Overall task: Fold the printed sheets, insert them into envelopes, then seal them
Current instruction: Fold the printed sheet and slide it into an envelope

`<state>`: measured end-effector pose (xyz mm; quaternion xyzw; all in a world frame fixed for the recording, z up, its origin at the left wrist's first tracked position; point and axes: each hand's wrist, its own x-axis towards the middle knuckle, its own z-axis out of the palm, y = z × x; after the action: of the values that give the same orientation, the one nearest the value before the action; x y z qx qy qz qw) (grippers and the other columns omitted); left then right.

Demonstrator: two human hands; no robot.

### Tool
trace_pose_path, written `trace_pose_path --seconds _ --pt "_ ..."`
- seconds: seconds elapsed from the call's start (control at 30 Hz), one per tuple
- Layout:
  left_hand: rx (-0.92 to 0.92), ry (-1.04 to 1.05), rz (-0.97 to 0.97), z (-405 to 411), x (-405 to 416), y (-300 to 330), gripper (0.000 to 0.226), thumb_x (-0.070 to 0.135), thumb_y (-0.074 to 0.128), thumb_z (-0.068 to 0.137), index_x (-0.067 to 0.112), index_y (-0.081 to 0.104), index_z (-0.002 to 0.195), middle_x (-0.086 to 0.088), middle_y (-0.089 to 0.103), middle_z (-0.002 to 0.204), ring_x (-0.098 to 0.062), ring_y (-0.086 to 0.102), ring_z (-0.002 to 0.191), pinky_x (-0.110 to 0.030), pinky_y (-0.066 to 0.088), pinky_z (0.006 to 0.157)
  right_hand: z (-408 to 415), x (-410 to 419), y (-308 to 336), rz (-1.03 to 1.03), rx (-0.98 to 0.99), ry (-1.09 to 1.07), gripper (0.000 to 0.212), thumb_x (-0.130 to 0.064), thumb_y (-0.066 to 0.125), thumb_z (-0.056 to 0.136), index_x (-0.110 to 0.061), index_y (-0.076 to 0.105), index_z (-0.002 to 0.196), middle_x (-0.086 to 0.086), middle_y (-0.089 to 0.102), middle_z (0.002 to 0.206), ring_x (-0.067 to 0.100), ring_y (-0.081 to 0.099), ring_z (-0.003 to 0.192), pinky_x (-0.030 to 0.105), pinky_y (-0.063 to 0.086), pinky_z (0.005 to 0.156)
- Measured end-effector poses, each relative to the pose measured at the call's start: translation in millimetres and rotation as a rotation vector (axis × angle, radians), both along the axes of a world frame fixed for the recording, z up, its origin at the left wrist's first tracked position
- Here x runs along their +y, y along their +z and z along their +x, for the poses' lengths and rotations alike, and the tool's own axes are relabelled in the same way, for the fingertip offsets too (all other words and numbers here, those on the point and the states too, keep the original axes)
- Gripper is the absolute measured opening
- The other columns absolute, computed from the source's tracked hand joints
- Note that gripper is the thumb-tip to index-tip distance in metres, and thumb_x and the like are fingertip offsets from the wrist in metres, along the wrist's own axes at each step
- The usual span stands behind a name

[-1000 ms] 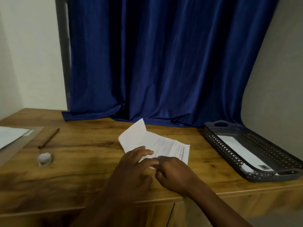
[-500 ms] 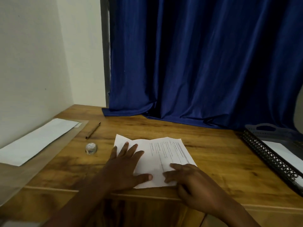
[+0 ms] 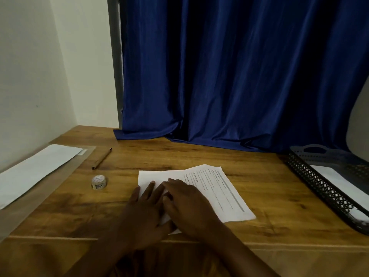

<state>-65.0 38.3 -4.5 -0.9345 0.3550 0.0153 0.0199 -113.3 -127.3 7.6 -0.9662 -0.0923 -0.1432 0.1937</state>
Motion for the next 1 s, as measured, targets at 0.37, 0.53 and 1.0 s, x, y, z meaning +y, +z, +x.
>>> trace_pose_path --seconds 0.37,0.53,1.0 --pt "0.022 0.027 -0.095 -3 -1 1 0.103 0.094 -0.008 0.07 0.041 -0.012 0.159 0.009 -0.022 0.167 -0.016 -0.025 0.152 -0.051 -0.012 0.124 44 -84 -8 -0.201 0.313 -0.182 0.084 -0.081 0.014 0.09 -0.036 0.007 0.16 -0.006 0.0 0.17 0.017 -0.003 0.156 0.044 -0.001 0.124" --pt "0.04 0.03 -0.071 -4 -1 4 0.1 0.092 -0.003 0.073 0.04 -0.013 0.159 0.007 -0.023 0.167 -0.018 -0.025 0.152 -0.053 -0.012 0.124 53 -108 -7 -0.277 0.361 -0.347 0.079 -0.074 0.012 0.096 -0.032 0.003 0.161 -0.001 -0.002 0.17 0.023 -0.004 0.157 0.049 -0.002 0.123" --pt "-0.008 0.03 -0.12 0 -1 -5 0.106 0.096 -0.01 0.068 0.041 -0.01 0.159 0.01 -0.02 0.167 -0.015 -0.025 0.152 -0.049 -0.013 0.124 14 -44 -9 -0.178 0.281 -0.162 0.063 -0.063 0.021 0.102 -0.04 0.008 0.16 -0.003 -0.005 0.17 0.019 -0.01 0.156 0.043 -0.006 0.124"
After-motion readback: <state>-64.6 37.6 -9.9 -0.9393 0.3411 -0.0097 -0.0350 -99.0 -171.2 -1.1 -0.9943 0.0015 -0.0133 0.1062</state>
